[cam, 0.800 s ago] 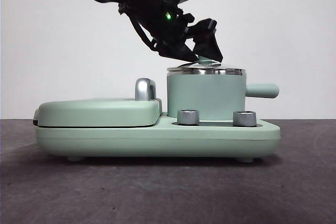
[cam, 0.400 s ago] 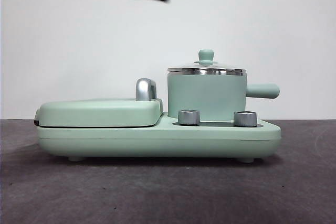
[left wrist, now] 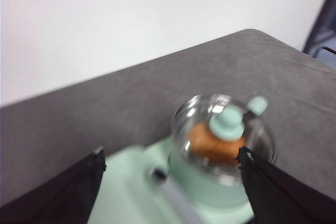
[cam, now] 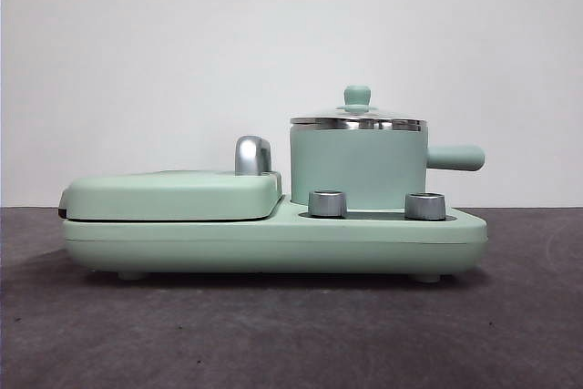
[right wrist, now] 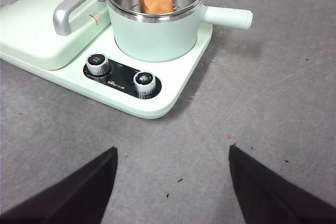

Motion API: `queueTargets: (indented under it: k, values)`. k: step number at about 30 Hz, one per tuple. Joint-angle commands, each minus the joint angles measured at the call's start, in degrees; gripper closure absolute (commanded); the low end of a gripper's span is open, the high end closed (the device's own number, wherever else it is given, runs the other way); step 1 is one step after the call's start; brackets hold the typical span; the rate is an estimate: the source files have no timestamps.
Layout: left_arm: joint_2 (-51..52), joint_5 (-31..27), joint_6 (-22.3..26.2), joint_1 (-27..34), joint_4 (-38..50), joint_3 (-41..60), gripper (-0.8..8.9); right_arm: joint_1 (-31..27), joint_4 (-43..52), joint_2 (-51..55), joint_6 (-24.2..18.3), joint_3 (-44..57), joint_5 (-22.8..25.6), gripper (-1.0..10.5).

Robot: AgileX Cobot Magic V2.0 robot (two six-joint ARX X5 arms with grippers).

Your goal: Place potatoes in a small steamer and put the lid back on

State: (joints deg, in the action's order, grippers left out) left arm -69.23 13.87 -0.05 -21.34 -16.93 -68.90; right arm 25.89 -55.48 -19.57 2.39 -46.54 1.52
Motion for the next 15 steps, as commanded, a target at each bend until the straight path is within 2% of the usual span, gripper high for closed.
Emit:
queueTargets:
  k: [1, 7, 15]
  values:
    - [6.9, 0.3, -3.6, 1.4, 0.2, 8.5, 4.08, 0.4, 0.4, -0.1, 0.7, -0.3, 0.0, 6.2]
    - [23.8, -0.6, -10.0, 4.5, -3.3, 23.2, 4.08, 0.4, 0.3, -0.1, 0.6, -0.3, 0.0, 6.2]
    - [39.7, -5.2, -12.3, 5.0, -20.7, 27.6, 4.08, 0.4, 0.2, -0.1, 0.7, -0.3, -0.1, 6.2]
